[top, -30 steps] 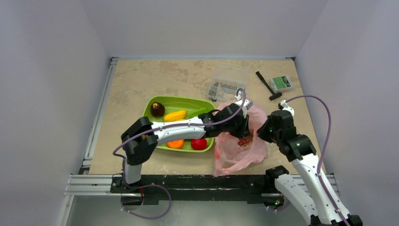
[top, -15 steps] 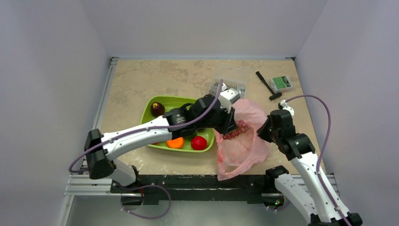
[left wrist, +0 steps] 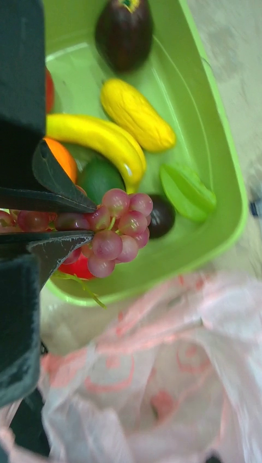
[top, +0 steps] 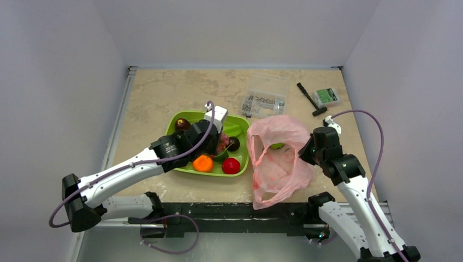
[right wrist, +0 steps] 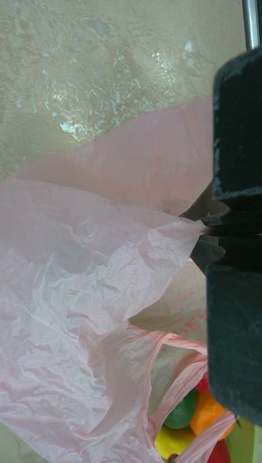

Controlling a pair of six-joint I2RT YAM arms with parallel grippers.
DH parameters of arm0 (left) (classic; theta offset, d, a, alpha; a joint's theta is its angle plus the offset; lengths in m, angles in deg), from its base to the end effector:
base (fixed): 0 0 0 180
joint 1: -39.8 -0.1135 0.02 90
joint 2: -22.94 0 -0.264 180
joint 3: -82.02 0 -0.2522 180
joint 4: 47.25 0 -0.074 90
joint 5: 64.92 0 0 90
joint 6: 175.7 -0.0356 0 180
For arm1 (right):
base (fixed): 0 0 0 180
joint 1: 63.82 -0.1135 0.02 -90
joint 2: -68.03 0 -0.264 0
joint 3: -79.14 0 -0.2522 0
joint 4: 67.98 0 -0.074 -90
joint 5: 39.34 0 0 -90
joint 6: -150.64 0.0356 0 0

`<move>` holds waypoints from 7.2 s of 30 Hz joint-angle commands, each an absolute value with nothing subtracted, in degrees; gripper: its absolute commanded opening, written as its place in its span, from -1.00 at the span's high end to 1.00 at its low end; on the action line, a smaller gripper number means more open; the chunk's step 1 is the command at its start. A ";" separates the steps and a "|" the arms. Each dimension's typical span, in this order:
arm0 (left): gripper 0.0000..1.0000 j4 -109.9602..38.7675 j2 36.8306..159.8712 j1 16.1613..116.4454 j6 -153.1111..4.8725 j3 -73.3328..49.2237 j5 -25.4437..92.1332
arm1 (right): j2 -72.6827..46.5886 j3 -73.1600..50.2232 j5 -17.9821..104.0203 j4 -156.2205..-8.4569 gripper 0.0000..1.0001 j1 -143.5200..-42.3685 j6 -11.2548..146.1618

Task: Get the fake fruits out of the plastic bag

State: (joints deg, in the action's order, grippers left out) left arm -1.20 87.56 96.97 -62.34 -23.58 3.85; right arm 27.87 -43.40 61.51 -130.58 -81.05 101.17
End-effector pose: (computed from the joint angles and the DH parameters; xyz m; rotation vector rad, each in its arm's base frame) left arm 0.1419 -0.1962 0.3315 0.4344 2.1388 -0.4006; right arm 0.1316 0.0338 0.2813 0.5664 2.2910 0.2722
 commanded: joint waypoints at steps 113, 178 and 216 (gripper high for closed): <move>-1.00 -57.18 138.71 103.44 -53.27 -13.96 5.79 | 34.01 -40.53 34.49 -122.39 1.00 -81.14 90.00; 1.00 4.58 74.95 84.01 -51.88 -40.66 -7.58 | 13.49 -26.75 94.30 -147.23 1.00 -79.10 116.42; -1.00 15.71 56.53 73.99 -51.17 -23.86 3.84 | 29.14 -15.81 69.44 -131.57 -0.98 -72.43 85.02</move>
